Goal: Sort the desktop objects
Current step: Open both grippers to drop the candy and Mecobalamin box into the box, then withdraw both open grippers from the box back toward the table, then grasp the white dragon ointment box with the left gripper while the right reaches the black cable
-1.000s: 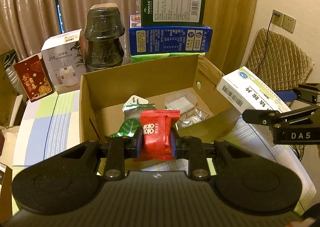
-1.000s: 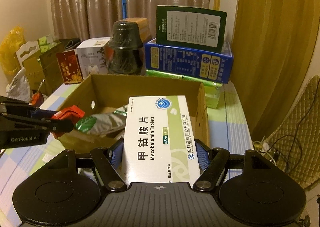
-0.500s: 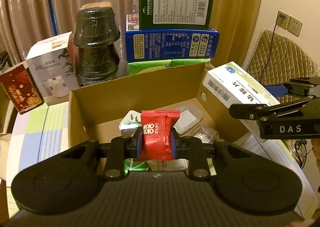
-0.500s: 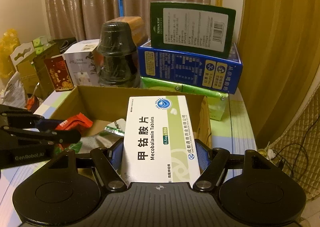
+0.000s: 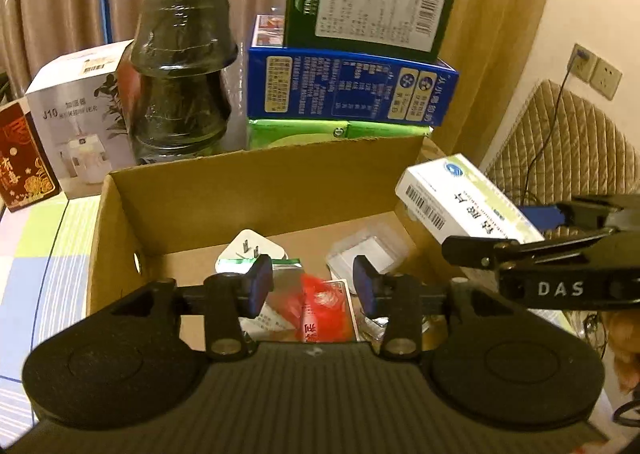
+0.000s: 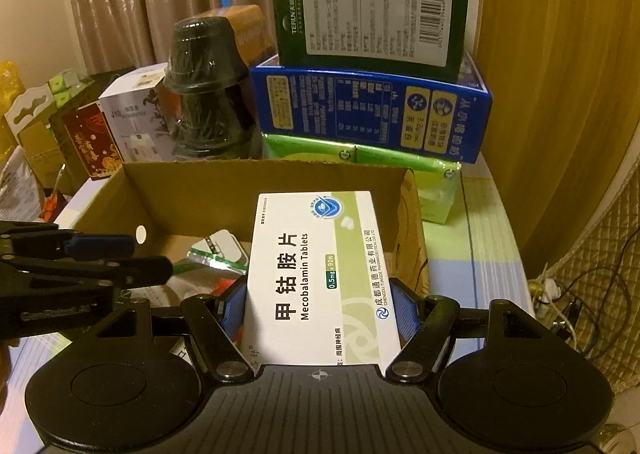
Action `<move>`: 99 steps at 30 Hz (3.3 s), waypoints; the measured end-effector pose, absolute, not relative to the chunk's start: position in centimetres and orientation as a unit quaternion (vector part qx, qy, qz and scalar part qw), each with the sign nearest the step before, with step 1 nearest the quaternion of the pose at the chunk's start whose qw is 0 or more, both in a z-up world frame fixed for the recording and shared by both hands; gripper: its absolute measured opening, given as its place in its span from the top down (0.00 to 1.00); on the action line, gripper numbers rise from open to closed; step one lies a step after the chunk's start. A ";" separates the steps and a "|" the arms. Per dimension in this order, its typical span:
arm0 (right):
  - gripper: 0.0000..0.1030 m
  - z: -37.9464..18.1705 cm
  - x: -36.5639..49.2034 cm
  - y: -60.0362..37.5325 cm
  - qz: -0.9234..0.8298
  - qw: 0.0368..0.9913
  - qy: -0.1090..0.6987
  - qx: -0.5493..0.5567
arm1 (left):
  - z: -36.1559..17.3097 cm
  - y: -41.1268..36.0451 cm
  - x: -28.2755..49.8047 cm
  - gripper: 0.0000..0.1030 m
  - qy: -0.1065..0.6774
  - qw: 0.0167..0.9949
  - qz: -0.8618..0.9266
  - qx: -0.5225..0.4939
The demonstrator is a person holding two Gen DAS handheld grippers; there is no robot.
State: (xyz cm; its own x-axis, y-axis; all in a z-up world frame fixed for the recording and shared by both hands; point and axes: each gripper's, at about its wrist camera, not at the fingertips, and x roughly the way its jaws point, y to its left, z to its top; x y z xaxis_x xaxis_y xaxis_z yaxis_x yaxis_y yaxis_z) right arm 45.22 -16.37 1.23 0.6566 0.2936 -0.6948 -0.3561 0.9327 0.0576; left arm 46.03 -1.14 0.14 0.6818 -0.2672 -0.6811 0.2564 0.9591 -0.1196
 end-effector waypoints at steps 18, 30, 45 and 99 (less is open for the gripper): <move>0.15 3.6 38.0 -18.2 0.178 0.925 0.333 0.029 | 2.0 3.1 39.4 0.37 0.346 0.931 -0.113 -0.027; 0.06 2.9 26.1 -19.1 0.179 0.913 0.361 0.069 | 3.3 4.3 29.2 0.08 0.328 0.938 -0.106 -0.028; 0.02 2.2 17.0 -18.2 0.206 0.903 0.373 0.043 | 1.8 7.1 18.1 0.01 0.347 0.932 -0.098 -0.021; 0.27 -5.4 26.6 -10.5 0.288 0.869 0.395 -0.075 | -5.7 10.8 28.1 0.14 0.380 0.872 -0.231 0.206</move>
